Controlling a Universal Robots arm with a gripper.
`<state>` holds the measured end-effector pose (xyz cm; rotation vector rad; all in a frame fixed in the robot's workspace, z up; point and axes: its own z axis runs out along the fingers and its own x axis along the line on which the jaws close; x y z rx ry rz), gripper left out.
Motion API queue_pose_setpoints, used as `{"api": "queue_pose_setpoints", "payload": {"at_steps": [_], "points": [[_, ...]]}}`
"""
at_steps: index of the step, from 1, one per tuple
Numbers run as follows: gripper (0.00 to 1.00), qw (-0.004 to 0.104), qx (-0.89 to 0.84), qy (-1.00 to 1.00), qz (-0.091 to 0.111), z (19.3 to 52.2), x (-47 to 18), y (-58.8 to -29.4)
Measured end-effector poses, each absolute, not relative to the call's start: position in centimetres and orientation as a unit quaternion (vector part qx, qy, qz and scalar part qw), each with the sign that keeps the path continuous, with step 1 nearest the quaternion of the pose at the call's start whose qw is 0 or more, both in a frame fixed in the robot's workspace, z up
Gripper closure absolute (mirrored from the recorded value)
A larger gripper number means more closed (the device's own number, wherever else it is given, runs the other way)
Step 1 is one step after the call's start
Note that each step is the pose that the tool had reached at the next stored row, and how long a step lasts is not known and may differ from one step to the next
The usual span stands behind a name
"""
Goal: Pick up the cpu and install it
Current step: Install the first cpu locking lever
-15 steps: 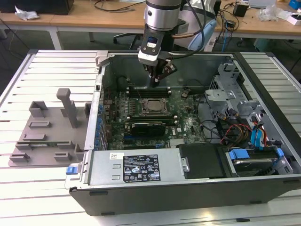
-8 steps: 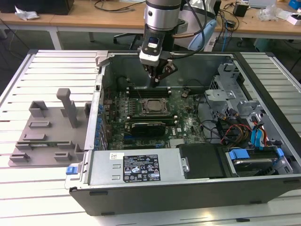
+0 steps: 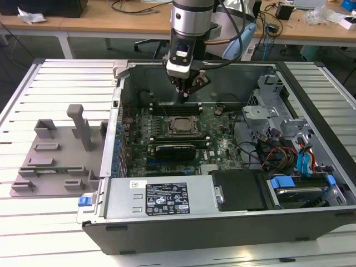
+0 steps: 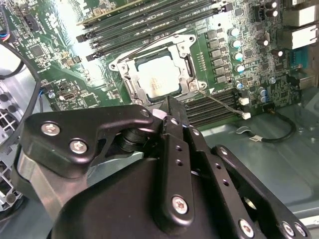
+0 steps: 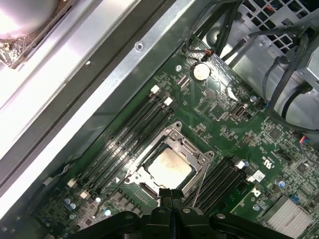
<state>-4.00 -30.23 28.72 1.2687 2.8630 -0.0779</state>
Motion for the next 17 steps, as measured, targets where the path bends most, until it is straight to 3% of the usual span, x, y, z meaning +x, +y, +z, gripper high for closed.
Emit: {"api": "queue_pose_setpoints", "payload": {"at_steps": [17], "points": [[0.89,0.006,0.343,0.939,-0.025,28.72,-4.00,-30.23]]}}
